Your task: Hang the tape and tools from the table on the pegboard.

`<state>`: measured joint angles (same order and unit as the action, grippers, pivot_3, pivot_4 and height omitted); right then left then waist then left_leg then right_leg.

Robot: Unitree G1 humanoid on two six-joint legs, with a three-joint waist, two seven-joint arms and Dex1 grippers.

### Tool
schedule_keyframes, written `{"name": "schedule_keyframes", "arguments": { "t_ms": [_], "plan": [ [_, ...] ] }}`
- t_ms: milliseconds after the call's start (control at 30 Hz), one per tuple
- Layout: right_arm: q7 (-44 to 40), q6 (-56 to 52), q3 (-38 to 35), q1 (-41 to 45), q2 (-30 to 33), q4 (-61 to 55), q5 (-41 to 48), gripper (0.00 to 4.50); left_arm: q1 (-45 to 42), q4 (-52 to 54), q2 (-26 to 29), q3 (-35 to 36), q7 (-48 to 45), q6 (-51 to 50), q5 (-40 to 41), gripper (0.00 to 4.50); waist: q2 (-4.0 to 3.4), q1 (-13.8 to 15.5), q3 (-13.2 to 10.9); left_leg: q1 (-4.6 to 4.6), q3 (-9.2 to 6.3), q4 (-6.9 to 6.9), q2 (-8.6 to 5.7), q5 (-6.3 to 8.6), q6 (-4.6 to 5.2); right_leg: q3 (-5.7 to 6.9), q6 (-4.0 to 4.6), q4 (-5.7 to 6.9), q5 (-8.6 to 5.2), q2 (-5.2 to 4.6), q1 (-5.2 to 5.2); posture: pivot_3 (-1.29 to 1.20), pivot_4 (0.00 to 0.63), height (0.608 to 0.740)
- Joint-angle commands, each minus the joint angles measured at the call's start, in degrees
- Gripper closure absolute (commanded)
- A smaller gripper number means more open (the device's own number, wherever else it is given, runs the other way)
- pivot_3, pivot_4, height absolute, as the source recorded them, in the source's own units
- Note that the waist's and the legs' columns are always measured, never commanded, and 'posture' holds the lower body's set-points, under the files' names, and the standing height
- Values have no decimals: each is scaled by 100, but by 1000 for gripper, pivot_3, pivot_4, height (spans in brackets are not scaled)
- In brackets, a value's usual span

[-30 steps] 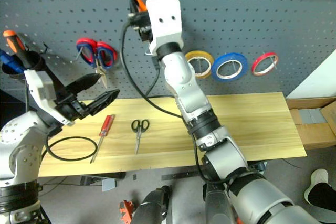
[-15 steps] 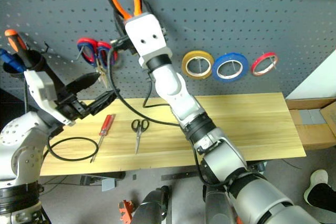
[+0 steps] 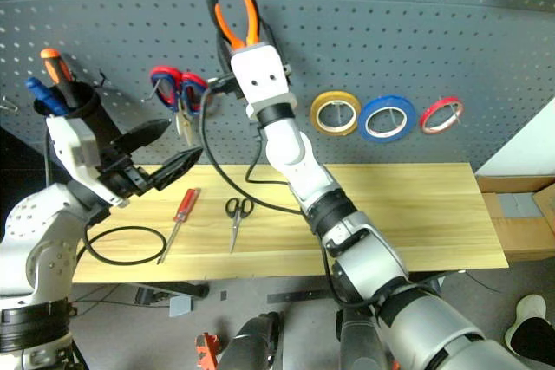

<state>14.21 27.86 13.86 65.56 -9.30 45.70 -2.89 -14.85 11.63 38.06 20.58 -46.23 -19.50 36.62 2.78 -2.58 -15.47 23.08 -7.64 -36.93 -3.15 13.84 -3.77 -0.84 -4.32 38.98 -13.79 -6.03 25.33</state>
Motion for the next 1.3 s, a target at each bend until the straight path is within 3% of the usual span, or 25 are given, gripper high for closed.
{"name": "schedule_keyframes", "arguments": {
  "t_ms": [33, 467, 733, 1300],
  "plan": [
    [-10, 37, -204, 272, -835, 78, 170, 1896, -61, 132, 4, 99, 48, 124, 13, 0, 0, 28, 0, -10, 0, 2, 0, 6, 11, 0, 0, 0, 0, 1, -9, 114, 209, 740],
    [-1, 342, -525, 900, -722, 885, 180, 1896, -293, 33, -108, 107, 328, 179, 3, 0, 0, 67, 0, -12, 21, 7, 71, 1, -16, -4, 27, -11, 15, 68, -4, 123, 201, 740],
    [32, 399, -422, 663, -759, 953, -25, 1896, -263, 37, -126, 74, 322, 225, -26, 0, 0, 68, 0, -12, 28, 12, 88, 2, -25, -9, 36, -11, 17, 87, 4, 119, 201, 740],
    [493, -512, -541, 632, -896, 1481, -32, 1896, -269, -32, -127, 22, 320, 278, -221, 0, 0, 91, 0, -18, 19, 9, 88, 3, -22, -4, 48, -8, 24, 90, -5, 129, 207, 740]
  ]
}}
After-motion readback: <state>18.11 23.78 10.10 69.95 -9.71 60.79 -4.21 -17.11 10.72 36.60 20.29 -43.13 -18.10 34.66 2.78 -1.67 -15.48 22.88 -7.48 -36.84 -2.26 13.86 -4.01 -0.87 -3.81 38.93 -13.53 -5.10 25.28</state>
